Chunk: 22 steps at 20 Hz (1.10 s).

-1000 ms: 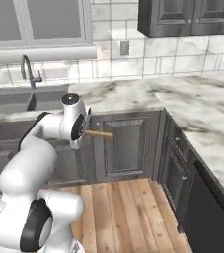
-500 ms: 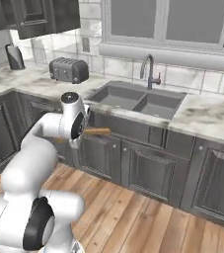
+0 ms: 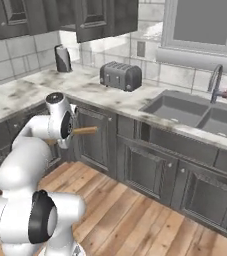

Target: Organize the utensils by type. Pick up the wooden spoons from the counter and place them in the open cabinet. Then pick up the metallic utensils from the counter and place them in the open drawer.

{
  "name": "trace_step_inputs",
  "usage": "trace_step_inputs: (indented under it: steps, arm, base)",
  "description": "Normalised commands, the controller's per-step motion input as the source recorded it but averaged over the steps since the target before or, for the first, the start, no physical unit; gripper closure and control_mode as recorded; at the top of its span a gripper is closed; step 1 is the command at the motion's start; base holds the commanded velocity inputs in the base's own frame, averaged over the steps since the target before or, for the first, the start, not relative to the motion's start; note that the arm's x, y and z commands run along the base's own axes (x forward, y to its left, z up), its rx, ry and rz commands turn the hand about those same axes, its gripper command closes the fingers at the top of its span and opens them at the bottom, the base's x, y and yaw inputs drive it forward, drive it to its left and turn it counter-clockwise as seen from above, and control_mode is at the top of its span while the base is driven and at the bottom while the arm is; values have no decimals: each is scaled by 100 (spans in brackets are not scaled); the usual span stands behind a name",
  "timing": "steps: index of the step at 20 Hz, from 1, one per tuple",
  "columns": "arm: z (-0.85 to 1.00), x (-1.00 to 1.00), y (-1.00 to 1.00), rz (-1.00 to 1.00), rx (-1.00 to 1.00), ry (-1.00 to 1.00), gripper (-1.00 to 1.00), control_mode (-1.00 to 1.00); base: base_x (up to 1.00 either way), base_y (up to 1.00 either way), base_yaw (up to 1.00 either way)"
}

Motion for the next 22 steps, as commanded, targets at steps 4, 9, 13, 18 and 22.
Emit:
trace_step_inputs:
  steps: [4, 9, 13, 18, 22]
  arm:
    - [0, 0, 0, 0, 0, 0, 100, 100]
    - [0, 0, 0, 0, 0, 0, 100, 100]
    - [0, 0, 0, 0, 0, 0, 100, 100]
    - [0, 0, 0, 0, 0, 0, 100, 100]
    - [0, 0, 0, 0, 0, 0, 100, 100]
  base:
    - [96, 69, 0]
    - [91, 56, -9]
    - [93, 28, -24]
    - [78, 19, -25]
    - [55, 7, -22]
